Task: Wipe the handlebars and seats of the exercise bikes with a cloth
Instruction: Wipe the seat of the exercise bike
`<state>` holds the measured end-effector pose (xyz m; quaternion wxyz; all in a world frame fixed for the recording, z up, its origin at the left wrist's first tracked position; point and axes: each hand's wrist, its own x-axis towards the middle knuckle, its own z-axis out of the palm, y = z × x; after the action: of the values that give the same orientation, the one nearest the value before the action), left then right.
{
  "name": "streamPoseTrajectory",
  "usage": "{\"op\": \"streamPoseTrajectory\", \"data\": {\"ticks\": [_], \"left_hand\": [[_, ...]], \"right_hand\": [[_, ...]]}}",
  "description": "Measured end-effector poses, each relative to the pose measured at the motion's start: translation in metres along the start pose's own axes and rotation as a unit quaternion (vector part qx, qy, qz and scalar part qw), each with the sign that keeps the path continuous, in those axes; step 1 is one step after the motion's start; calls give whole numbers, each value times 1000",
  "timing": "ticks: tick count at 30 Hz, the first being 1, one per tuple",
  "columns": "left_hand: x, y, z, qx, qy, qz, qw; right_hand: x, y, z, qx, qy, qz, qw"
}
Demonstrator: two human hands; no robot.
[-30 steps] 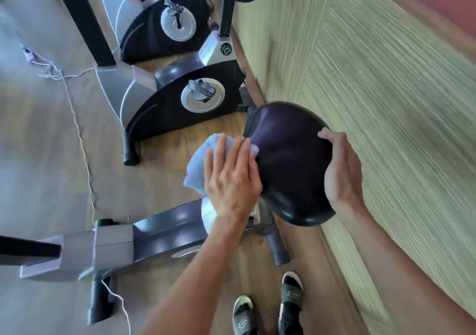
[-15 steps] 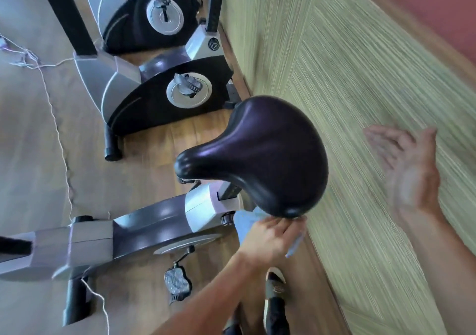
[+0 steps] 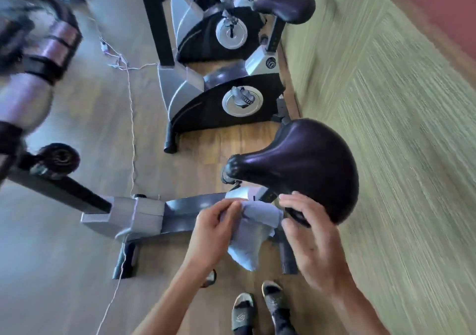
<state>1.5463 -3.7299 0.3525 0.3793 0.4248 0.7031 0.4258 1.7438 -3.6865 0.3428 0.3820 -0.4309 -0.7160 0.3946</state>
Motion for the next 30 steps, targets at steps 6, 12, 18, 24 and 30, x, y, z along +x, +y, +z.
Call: {"op": "streamPoseTrajectory", "data": {"ticks": [6,12,18,24,30], "left_hand": [[-6,97,-82,153,-42,81,984],[-57,144,-155,241,45,2,969],[-129,158,-191,119,245,-38,962],[-183,177,-228,-93,384,-45,918],[-231,184,-257,-269,362,46,891]], "right_hand": [[86,-77,22,101,-309,-24,945],[145,-161,41,117,-344,-123,923],[142,-229,81,211,-342,-143,904],[93,-250,123,232,-439,-113,861],[31,-305,137,276,-473,-218,808]]}}
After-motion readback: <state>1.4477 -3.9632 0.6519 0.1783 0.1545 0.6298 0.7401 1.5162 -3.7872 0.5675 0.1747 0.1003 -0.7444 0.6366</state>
